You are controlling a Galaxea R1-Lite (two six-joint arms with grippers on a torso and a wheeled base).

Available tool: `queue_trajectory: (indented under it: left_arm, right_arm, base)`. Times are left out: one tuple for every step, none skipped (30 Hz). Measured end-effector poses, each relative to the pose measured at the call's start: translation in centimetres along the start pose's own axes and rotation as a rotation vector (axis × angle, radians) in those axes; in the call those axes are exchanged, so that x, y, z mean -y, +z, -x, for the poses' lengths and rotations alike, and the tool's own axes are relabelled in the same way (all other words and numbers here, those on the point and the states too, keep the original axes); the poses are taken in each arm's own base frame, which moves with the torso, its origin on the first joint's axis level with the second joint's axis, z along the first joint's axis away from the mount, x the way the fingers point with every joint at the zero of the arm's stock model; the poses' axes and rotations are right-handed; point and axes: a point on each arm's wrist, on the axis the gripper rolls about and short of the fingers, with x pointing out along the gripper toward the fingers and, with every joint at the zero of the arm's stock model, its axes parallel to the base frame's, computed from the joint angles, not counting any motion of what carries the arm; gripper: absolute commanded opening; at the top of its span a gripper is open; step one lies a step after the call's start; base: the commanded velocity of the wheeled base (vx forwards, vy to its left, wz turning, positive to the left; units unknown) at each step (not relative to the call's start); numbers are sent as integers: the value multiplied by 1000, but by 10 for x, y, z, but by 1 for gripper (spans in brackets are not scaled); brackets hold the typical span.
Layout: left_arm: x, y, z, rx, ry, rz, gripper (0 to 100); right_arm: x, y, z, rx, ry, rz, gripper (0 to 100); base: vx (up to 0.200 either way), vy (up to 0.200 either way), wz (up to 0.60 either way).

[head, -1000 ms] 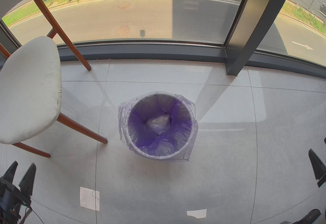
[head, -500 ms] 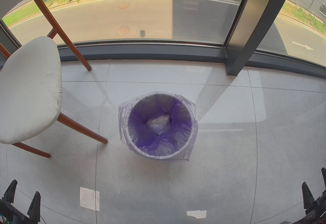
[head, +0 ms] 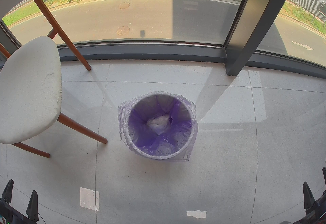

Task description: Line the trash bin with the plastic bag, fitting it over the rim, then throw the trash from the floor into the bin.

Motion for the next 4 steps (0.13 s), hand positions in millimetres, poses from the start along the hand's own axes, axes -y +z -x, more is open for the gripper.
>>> queue_trajectory:
  left_arm:
    - [0,0,0,1,-1,0,100]
    - [0,0,0,2,-1,0,100]
    - [0,0,0,2,0,0,100]
    - [0,0,0,3,-1,0,100]
  right_arm:
    - [0,0,0,0,0,0,100]
    - [0,0,0,0,-1,2,100]
    - [0,0,0,-1,-1,3,100]
    - [0,0,0,0,-1,3,100]
  base:
    - [0,0,0]
    - [0,0,0]
    - [0,0,0]
    - [0,0,0]
